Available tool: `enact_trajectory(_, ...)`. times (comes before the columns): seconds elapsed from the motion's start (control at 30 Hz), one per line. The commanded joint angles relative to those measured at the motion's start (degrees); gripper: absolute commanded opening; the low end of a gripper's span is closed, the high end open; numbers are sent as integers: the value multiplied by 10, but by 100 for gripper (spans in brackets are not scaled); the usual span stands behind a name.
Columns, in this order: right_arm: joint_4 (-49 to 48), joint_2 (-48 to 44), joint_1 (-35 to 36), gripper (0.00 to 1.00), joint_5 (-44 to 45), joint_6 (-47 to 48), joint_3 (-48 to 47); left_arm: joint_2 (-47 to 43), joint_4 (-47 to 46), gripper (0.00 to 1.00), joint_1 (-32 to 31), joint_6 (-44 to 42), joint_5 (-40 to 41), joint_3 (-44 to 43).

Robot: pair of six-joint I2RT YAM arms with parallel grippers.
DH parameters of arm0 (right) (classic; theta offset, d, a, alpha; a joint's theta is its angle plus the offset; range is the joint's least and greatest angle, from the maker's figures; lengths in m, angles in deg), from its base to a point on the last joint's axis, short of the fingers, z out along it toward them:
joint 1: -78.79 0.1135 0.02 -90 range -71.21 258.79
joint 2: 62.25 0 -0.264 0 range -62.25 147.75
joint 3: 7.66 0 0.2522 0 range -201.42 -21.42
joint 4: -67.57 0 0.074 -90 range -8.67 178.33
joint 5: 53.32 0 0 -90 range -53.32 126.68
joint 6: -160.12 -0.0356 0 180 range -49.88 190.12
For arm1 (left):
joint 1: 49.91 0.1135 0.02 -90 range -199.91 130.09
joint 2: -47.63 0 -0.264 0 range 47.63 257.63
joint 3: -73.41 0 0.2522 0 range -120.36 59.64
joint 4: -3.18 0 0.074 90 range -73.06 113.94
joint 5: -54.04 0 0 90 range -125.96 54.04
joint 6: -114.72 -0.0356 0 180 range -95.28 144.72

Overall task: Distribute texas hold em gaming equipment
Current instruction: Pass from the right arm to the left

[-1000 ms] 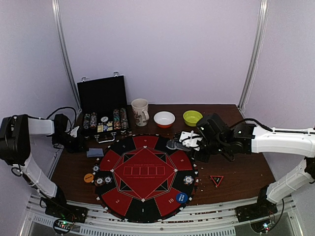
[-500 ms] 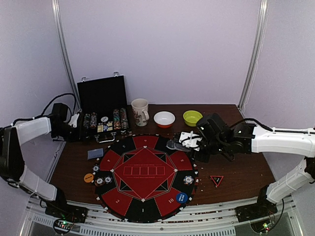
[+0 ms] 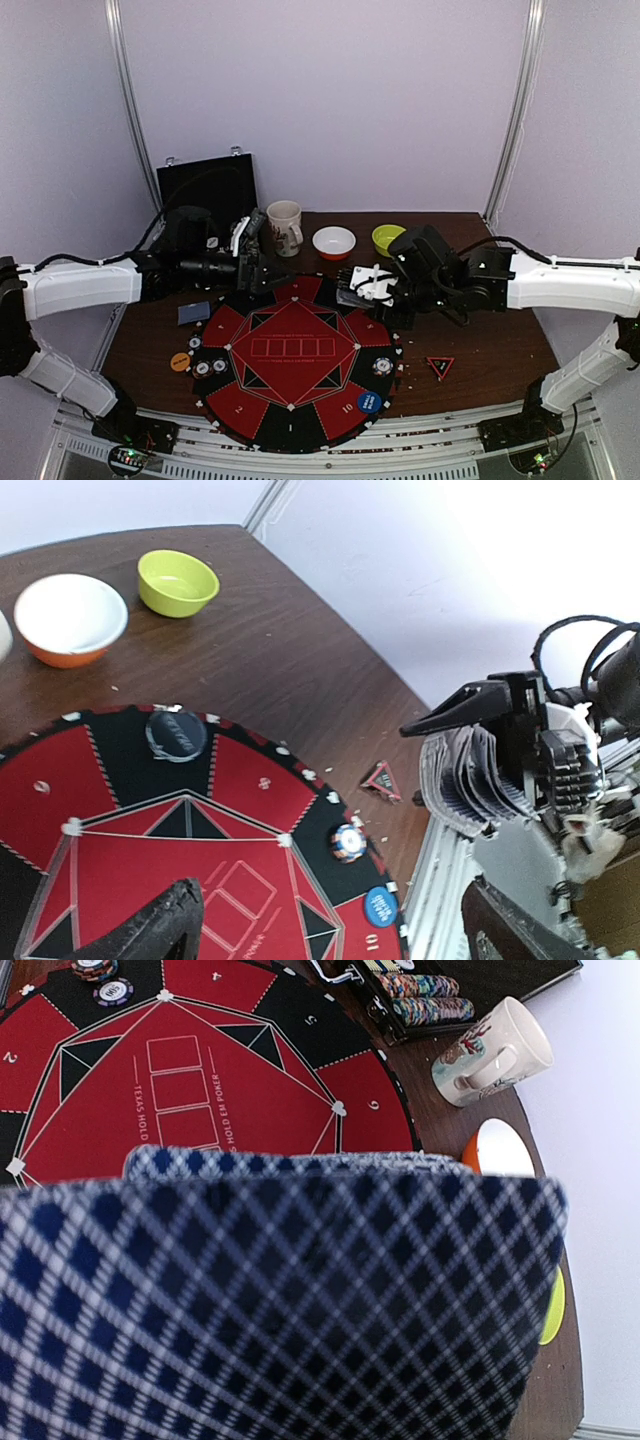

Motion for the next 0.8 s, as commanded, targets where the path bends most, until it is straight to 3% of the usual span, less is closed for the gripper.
enact_trajectory(0.0,6,17,6,50,-16,-11,-42,-5,-208,92,-20,66,-12,45)
enact_trajectory(0.13,15,26,9,50,0,-37,-52,-23,-256,98,-80,23,32,77)
enact_trajectory(0.27,10,44,21,50,38,-81,-66,-34,-414,98,-140,72,144,167)
enact_trajectory(0.37,13,66,34,50,73,-104,-86,-19,-498,98,-171,101,210,188)
enact_trajectory(0.57,14,107,51,50,131,-143,-127,14,-494,98,-220,126,335,169)
enact_trajectory(0.77,13,128,57,50,142,-165,-153,31,-521,98,-225,167,382,188)
